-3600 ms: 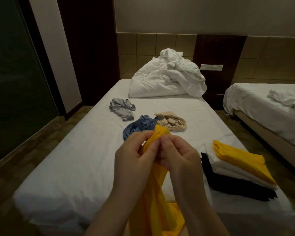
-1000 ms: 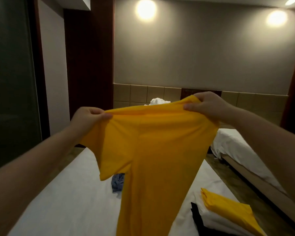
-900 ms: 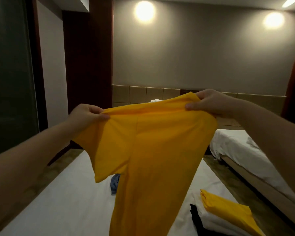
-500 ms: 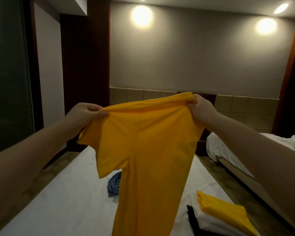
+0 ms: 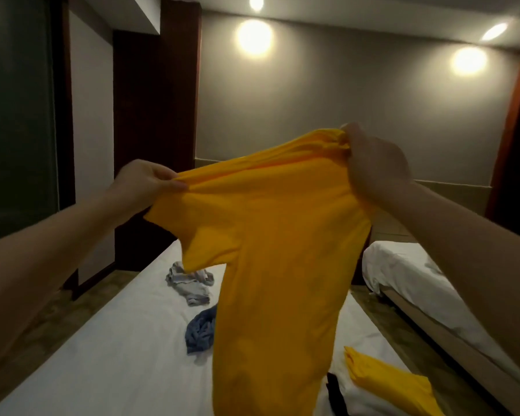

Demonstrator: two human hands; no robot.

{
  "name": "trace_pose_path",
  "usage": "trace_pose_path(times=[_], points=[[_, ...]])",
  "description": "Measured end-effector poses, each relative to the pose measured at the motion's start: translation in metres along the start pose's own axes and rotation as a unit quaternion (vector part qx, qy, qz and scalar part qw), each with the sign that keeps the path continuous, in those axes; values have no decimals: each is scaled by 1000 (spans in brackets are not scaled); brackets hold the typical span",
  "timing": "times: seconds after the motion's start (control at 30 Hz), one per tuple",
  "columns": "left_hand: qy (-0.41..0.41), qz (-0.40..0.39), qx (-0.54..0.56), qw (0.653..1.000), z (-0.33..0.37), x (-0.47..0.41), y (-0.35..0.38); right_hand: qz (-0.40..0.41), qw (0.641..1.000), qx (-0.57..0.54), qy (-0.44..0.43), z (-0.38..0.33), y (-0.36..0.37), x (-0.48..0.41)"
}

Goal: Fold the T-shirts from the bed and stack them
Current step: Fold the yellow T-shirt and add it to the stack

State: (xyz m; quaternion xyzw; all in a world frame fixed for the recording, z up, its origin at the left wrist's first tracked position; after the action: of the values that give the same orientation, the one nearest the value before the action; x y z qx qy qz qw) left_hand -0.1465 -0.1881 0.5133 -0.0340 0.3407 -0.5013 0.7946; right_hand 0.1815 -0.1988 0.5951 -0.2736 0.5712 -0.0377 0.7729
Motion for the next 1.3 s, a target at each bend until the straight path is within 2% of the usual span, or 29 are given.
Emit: trace_pose_path(times=[0.07, 0.1, 0.2, 0.23, 0.3, 0.37, 0.4, 0.47, 0.57, 0.77, 0.87, 1.03, 1.1, 1.17, 1.23, 1.3], points=[[4, -4, 12, 1000, 1, -1, 2, 54, 998, -12, 28, 9, -17, 1], [3, -25, -12, 1000, -2, 1, 11, 51, 998, -21, 38, 9, -16, 4], [-16, -83, -148, 985, -23, 9, 42, -99, 995, -10, -25, -10, 32, 27], [-19, -82, -138, 987, -26, 10, 47, -125, 992, 10, -32, -5, 40, 32], [-6, -61, -67, 996, -21, 12, 51, -65, 997, -3, 31, 14, 18, 25], [25, -62, -112, 991, -12, 15, 62, -43, 997, -13, 68, 21, 8, 16], [32, -64, -143, 987, -12, 17, 69, -59, 997, -10, 51, 17, 10, 13], [42, -39, -127, 990, -8, 17, 68, -72, 997, 35, 21, 16, 3, 7], [70, -42, -102, 991, 14, 14, 67, -63, 995, 54, 47, 38, -5, 7], [72, -40, -110, 990, 30, 6, 53, -90, 992, 16, 88, 64, 23, 42], [79, -68, -91, 990, 29, 10, 56, -120, 985, -63, 104, 63, 31, 44], [63, -78, -97, 990, 17, 19, 55, -191, 948, -208, 148, 54, 22, 48], [72, -73, -128, 986, 20, 23, 52, -296, 903, -252, 183, 49, 27, 63], [83, -72, -149, 983, 24, 26, 49, -384, 867, -262, 181, 44, 31, 77], [81, -90, -146, 982, 25, 26, 48, -413, 853, -271, 167, 43, 32, 82], [61, -142, -122, 980, 22, 27, 50, -426, 834, -307, 167, 45, 33, 84]])
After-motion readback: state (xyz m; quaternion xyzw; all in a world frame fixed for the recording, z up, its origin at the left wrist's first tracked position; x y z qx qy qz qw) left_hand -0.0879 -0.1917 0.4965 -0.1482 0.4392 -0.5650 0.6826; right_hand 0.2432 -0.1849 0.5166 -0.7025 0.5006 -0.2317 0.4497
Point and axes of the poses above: each hand's wrist, its own x-axis away from the middle knuckle, its own y-axis out of the palm, z = x × y, the point moved 10 cm from there along -x, towards the middle knuckle, and after that the axes turned 6 degrees about -y, right-handed, at the moved point
